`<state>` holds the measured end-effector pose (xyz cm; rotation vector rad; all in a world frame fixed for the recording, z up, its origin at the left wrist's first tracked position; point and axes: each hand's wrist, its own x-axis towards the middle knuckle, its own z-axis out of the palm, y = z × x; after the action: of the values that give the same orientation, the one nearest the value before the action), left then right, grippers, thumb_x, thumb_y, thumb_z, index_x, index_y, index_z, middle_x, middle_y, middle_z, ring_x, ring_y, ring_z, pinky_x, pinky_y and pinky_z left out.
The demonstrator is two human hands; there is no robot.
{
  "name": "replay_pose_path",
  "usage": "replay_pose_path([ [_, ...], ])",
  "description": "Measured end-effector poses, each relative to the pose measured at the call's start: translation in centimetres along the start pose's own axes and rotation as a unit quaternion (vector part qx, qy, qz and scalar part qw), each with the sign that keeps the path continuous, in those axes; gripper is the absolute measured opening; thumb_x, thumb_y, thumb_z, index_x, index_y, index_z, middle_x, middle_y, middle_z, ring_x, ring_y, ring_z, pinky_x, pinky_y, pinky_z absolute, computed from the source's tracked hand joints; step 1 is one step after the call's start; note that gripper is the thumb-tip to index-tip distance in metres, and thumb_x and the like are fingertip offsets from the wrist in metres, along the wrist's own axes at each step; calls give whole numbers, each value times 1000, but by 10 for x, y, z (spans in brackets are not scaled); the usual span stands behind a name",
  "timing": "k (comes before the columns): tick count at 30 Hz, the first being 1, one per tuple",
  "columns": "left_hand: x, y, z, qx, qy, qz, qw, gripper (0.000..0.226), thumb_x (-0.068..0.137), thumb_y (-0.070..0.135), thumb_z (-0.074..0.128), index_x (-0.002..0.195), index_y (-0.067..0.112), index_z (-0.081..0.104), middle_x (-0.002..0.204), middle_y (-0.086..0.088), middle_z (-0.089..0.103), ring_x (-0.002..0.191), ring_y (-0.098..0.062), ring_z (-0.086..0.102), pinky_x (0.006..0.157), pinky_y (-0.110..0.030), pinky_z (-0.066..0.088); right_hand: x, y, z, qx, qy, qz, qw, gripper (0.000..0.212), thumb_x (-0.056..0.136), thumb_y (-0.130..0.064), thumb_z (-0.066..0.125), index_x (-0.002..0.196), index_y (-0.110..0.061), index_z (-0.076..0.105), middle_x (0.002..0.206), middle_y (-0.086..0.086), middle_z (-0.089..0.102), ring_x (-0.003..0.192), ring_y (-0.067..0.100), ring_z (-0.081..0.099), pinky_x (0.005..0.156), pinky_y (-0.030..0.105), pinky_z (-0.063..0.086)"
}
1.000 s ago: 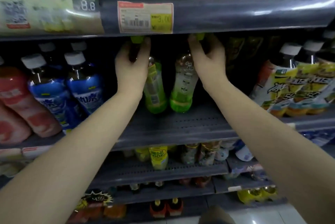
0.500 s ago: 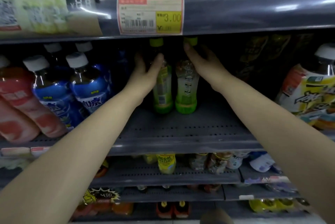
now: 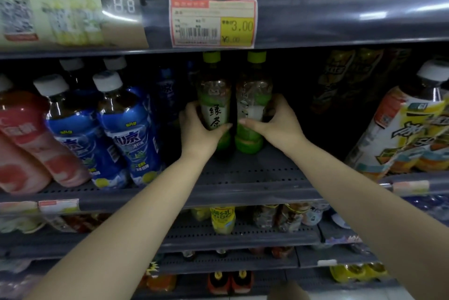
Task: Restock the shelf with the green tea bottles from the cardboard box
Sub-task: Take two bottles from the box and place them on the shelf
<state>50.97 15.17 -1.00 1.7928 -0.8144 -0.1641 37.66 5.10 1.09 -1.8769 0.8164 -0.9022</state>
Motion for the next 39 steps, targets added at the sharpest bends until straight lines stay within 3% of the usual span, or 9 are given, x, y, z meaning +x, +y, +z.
replay_pose_path([
  [6, -3, -12, -8, -4, -40, 21, 999, 87, 72, 29, 80, 142, 24, 28, 141, -3, 43, 128, -17, 42, 97, -25, 35, -9, 11, 1, -47, -62, -7, 997, 77, 72, -26, 80, 136, -20, 37, 125, -4, 54, 112, 6, 48, 90, 21, 40],
  [13, 5, -7, 2, -16, -35, 44, 998, 83, 75, 23, 78, 142, 21, 29, 136, -1, 50, 117, -5, 44, 92, -21, 37, 5, 22, 31, -67, 87, -21, 994, 81, 63, -34, 85, 127, -15, 38, 123, 7, 54, 113, 18, 54, 89, 34, 50],
  [17, 18, -8, 14, -24, -28, 27, 999, 80, 80, 22, 73, 145, 21, 26, 140, -1, 48, 117, -4, 42, 91, -19, 35, 24, 25, 42, -111, 117, -21, 987, 77, 65, -37, 83, 124, -9, 42, 121, 11, 53, 113, 23, 52, 88, 35, 48],
  [20, 32, -9, 22, -29, -38, 14, 999, 78, 83, 23, 70, 146, 23, 25, 141, -2, 47, 123, -10, 45, 92, -20, 35, 35, 29, 42, -115, 102, -18, 988, 75, 71, -37, 78, 129, -9, 40, 125, 11, 51, 116, 22, 50, 84, 25, 39],
  [24, 43, -11, 25, -17, -49, 14, 999, 79, 84, 24, 69, 147, 22, 22, 143, -2, 46, 113, -1, 37, 92, -19, 33, 40, 40, 34, -120, 47, -38, 991, 67, 78, -33, 73, 131, -13, 39, 126, 11, 53, 116, 22, 53, 85, 25, 41],
  [27, 42, -13, 27, -22, -46, 16, 999, 80, 84, 24, 69, 148, 23, 20, 144, 0, 44, 114, 0, 35, 94, -18, 31, 43, 40, 32, -122, 54, -33, 991, 67, 74, -34, 77, 127, -12, 41, 123, 11, 56, 111, 22, 56, 81, 25, 44],
  [31, 44, -11, 25, -19, -46, 7, 999, 79, 83, 23, 69, 147, 22, 23, 144, -1, 45, 127, -12, 44, 95, -20, 33, 40, 36, 36, -124, 82, -36, 988, 69, 69, -35, 80, 124, -11, 43, 119, 11, 56, 109, 24, 57, 81, 31, 49],
  [35, 41, -8, 22, -12, -38, 1, 999, 77, 82, 22, 70, 145, 22, 27, 140, -4, 50, 126, -19, 48, 92, -22, 36, 37, 29, 39, -128, 100, -4, 987, 71, 66, -34, 82, 121, -11, 44, 120, 12, 55, 110, 27, 57, 83, 35, 50],
  [39, 39, -8, 16, 13, -66, -18, 998, 80, 80, 30, 71, 145, 22, 26, 142, -4, 48, 128, -22, 47, 101, -32, 41, 35, 20, 37, -122, 54, 47, 990, 77, 67, -36, 82, 127, -11, 42, 126, 11, 53, 115, 26, 55, 86, 30, 46],
])
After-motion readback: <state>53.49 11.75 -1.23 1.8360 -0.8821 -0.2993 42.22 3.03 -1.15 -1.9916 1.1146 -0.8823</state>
